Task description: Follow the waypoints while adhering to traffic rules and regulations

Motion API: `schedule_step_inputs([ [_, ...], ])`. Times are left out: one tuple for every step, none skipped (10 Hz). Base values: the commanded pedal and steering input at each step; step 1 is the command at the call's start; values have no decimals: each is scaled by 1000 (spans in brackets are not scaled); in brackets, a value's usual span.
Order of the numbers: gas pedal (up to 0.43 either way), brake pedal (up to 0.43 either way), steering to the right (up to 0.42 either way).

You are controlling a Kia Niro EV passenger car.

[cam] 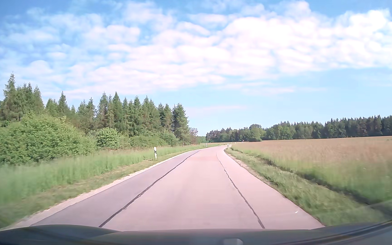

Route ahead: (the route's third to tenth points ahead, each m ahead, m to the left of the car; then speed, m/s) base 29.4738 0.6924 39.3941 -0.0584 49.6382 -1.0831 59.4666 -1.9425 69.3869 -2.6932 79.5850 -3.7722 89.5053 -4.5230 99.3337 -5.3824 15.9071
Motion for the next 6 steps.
schedule_step_inputs([
  [169,0,-2],
  [169,0,-2],
  [189,0,-2],
  [197,0,-2],
  [209,0,-2],
  [209,0,-2],
])
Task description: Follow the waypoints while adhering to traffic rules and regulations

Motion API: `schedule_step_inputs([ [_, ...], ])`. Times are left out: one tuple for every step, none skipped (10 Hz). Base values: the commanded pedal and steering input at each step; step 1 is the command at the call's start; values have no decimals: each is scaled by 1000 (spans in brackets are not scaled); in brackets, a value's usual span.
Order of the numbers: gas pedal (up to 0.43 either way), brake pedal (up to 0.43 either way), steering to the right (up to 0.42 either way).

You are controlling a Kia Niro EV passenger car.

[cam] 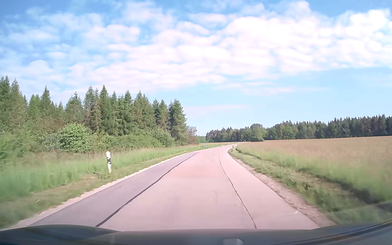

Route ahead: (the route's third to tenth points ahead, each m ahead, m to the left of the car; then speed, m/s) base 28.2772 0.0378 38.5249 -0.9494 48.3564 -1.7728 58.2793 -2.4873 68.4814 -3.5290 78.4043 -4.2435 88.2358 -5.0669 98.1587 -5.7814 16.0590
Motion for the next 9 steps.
schedule_step_inputs([
  [209,0,-2],
  [209,0,-2],
  [209,0,-1],
  [209,0,-1],
  [209,0,0],
  [209,0,2],
  [209,0,4],
  [209,0,6],
  [197,0,9],
])
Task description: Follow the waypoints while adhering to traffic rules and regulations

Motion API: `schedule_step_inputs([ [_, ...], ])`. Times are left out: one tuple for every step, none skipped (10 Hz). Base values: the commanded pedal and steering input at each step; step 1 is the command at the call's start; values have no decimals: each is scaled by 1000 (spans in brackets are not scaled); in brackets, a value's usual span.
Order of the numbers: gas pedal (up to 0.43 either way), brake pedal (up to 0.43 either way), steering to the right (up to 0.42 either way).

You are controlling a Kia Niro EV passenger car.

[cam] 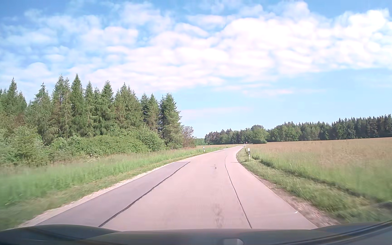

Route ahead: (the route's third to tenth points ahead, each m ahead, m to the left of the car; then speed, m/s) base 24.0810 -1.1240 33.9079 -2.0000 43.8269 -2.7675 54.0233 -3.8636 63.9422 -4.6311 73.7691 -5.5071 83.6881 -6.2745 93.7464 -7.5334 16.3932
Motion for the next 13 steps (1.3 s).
schedule_step_inputs([
  [197,0,11],
  [197,0,14],
  [189,0,15],
  [189,0,17],
  [189,0,18],
  [189,0,18],
  [189,0,17],
  [189,0,16],
  [189,0,16],
  [189,0,15],
  [189,0,14],
  [189,0,13],
  [189,0,13],
])
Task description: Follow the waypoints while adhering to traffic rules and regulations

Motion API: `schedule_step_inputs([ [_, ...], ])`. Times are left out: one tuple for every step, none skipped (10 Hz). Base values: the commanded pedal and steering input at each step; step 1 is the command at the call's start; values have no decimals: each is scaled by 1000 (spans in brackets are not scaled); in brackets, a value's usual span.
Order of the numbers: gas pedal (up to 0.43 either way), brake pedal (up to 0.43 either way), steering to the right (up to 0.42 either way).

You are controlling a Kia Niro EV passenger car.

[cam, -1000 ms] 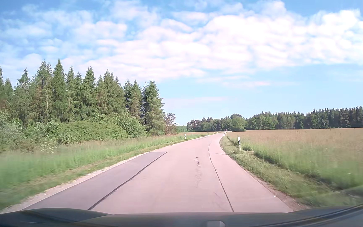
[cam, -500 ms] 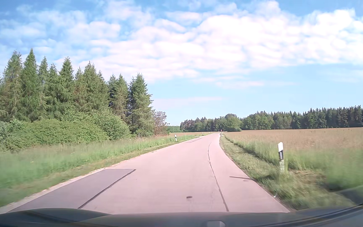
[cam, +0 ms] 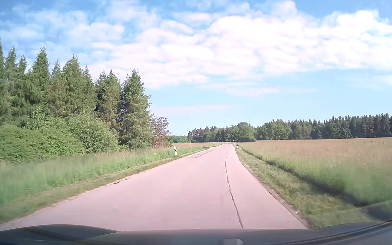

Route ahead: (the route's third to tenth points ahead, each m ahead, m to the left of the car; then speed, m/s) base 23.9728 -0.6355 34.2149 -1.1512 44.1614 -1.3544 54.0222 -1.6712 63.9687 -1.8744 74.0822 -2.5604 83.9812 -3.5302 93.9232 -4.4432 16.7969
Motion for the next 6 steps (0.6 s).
schedule_step_inputs([
  [189,0,13],
  [189,0,14],
  [189,0,14],
  [189,0,14],
  [189,0,14],
  [189,0,14],
])
